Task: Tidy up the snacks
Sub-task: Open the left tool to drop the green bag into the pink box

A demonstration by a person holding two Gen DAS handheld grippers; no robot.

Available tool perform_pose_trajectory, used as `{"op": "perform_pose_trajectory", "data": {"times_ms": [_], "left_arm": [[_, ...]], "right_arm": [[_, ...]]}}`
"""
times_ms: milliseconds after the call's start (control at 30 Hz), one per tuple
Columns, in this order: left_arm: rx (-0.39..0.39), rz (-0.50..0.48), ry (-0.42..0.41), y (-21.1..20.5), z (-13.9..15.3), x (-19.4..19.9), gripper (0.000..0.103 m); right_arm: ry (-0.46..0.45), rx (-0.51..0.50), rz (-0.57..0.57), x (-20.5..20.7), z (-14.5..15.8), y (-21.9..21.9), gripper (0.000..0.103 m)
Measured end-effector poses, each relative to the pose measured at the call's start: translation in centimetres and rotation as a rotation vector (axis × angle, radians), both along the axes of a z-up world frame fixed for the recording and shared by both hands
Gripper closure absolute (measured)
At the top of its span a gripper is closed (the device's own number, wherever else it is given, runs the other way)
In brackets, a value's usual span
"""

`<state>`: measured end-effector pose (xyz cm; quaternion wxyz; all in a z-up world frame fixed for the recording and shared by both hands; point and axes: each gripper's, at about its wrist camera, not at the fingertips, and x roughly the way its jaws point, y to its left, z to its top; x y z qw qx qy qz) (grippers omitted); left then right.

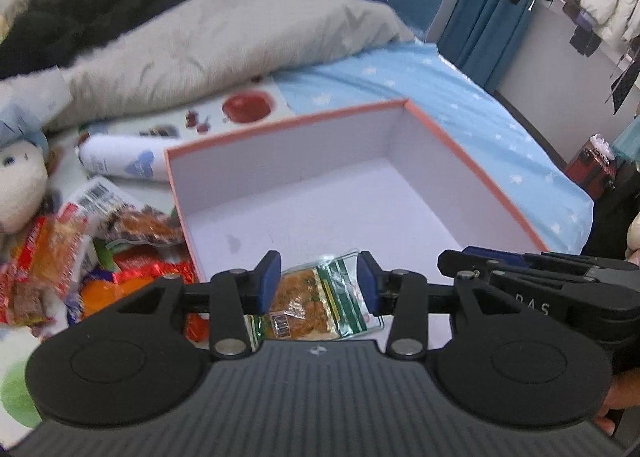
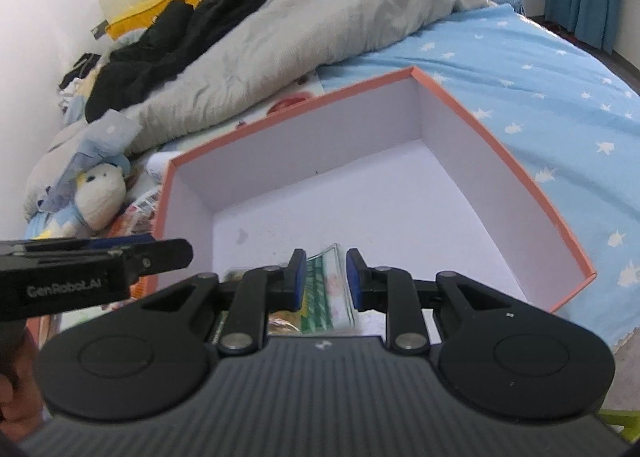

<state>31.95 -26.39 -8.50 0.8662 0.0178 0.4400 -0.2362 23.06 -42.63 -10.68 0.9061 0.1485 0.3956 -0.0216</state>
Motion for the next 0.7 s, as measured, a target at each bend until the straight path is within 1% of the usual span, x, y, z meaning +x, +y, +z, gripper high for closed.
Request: {"op": "perform_pose_trajectory", "data": {"times_ms": [200,367,500,600,700], "left_arm": [[-0.038,0.022,-0.073,1.8,3.8,-2.4,0.055],[-0.059,0.051,-0.138,4.0,6.7,-4.8,0.055],[-0.078,0.075,-0.178,5.8,8.5,-6.9,0.055],[-0.099,0.092,-0.206,7.3,9.6,-8.5,0.055],[-0.102,0.114,-0.232,9.0,10.5,-10.1,0.055]], "right_arm": [[-0.084,0.012,0.009,-2.2,3.3,1.0,0.078],[-0.162,-0.008,0.036,-3.9,6.6,2.5,0.078],[-0.220,-0.009,0.051,-5.3,8.7,3.8,0.077],[-0.253,-0.011,0.070,-6.4,9.8,4.9,0.077],[-0.282,-0.016,0.095,-7.2,10.8,6.2,0.077]]}}
